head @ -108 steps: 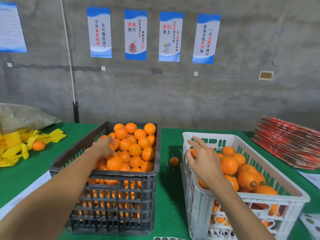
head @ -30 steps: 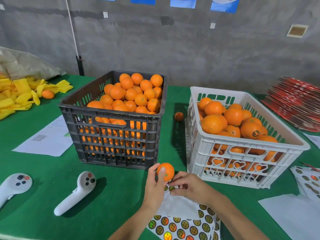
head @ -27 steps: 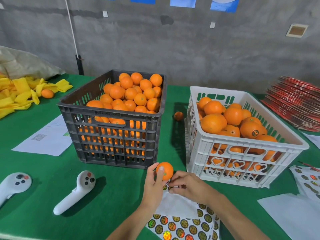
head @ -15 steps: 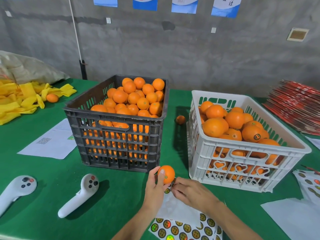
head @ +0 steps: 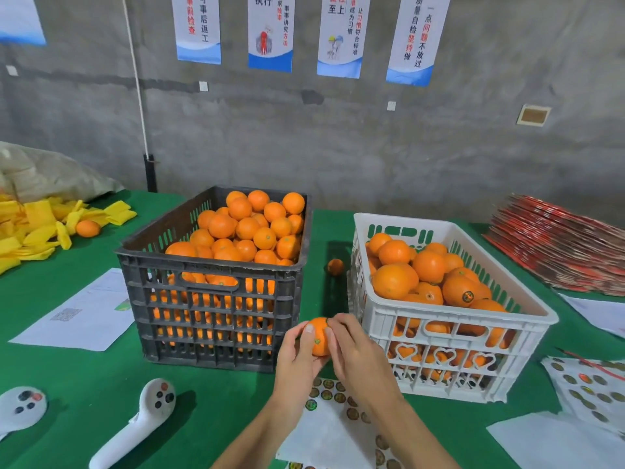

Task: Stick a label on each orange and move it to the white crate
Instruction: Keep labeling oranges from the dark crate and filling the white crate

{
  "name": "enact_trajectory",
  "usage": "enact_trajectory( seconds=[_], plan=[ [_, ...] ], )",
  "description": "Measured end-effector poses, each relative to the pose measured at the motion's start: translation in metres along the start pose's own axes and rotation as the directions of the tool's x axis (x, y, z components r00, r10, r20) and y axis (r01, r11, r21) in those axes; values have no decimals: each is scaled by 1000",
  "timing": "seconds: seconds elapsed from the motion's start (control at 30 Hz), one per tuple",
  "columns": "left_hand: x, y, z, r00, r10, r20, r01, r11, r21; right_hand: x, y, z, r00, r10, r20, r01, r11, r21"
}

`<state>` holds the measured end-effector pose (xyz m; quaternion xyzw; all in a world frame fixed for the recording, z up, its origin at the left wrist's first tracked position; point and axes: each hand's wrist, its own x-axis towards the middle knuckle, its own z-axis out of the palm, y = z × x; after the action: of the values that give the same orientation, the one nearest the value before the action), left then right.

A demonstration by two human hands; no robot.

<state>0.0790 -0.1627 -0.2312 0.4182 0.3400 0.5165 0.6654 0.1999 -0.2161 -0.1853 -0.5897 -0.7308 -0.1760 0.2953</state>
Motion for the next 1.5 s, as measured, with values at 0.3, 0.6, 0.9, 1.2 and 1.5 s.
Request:
enact_trajectory(
  seconds=[0.3, 0.6, 0.9, 1.2, 1.5],
  plan=[
    [37, 99, 64, 961, 225, 162, -266, 914, 307, 64, 20, -66, 991, 85, -106, -79, 996, 52],
    [115, 165, 90, 941, 231, 249, -338, 703, 626, 130, 89, -79, 903, 420, -91, -424, 905, -41],
    [223, 192, 46, 950, 261, 172, -238, 246, 940, 166, 115, -58, 859, 495, -130, -503, 863, -35],
    [287, 189, -10, 989, -114, 89, -127, -388, 913, 187, 116, -35, 875, 457, -158, -458, 888, 29],
    [283, 197, -7, 975, 7, 224, -191, -498, 846, 182, 112, -38, 872, 452, -189, -434, 892, 128]
  ],
)
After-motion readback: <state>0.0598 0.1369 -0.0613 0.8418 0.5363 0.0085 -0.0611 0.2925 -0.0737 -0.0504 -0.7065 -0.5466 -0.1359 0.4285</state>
